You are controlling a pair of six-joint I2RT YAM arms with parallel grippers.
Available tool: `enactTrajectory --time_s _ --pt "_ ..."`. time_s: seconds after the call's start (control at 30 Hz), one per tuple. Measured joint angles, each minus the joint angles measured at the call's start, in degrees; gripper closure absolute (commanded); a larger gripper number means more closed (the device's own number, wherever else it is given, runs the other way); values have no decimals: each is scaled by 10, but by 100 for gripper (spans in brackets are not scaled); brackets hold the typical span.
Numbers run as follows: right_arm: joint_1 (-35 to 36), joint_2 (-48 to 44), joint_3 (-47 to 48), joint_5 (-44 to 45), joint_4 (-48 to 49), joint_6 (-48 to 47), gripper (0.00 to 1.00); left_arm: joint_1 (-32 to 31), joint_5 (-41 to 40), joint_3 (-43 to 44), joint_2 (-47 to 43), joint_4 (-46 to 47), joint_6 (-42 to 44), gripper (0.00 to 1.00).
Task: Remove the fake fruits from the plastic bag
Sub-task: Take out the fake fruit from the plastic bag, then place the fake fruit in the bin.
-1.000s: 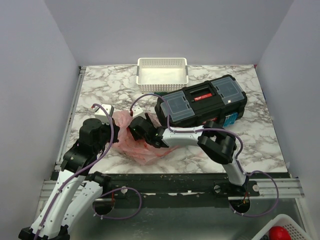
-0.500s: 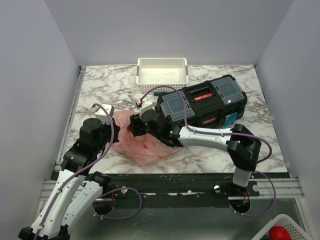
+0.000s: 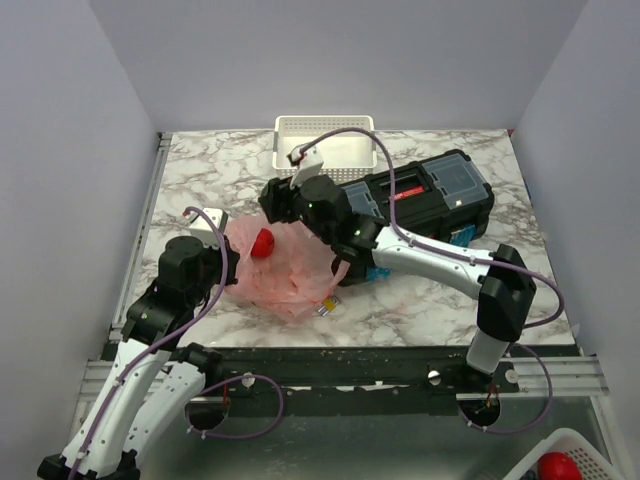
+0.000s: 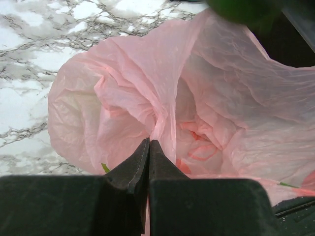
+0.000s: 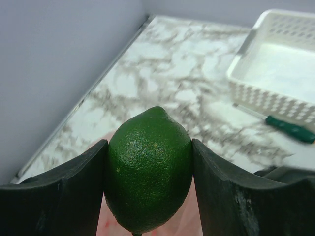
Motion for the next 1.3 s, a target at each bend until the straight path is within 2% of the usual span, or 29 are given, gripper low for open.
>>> enactTrajectory --time_s 0.2,0.37,0.57,0.73,1.0,1.13,1.3 --pt "-69 18 83 41 10 -42 63 0 0 0 7 0 0 100" --pt "-89 76 164 64 10 -82 63 0 0 0 13 -1 0 100" --pt "-132 219 323 76 2 -124 60 0 7 0 11 -1 0 100" --pt "-179 355 468 85 -24 -151 52 0 17 0 11 -1 3 100" --pt "-224 467 564 84 -55 -174 42 0 52 0 11 0 12 100" --pt "-237 487 573 84 -62 -177 31 -1 65 0 11 0 15 100" --pt "-243 497 574 84 -75 -178 8 -7 70 0 10 0 17 100"
